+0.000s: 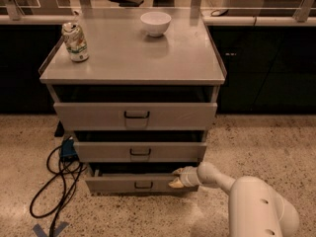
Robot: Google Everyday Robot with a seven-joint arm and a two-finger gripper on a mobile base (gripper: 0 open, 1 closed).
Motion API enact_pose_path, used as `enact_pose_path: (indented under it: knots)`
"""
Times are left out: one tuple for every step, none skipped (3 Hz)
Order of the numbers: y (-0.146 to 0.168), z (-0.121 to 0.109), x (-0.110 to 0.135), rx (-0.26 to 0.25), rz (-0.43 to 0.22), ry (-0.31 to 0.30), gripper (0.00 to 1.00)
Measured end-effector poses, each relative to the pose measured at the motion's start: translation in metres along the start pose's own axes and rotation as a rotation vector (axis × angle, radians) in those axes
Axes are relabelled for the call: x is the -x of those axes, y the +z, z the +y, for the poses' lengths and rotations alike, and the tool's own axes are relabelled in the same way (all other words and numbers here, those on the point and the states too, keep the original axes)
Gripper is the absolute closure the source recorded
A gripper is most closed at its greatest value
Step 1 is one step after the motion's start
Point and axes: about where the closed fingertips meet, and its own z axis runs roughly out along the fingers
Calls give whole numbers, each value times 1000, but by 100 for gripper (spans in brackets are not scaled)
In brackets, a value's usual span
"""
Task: Open bottom drawer
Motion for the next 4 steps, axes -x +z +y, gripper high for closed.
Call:
enact_pose_path:
  knots:
    - [-2, 0, 0, 0, 0, 0, 100]
    - [-12, 20, -11, 11, -1, -1, 100]
    - [-14, 22, -10, 11, -1, -1, 100]
    - [-19, 30, -14, 6, 1, -2, 100]
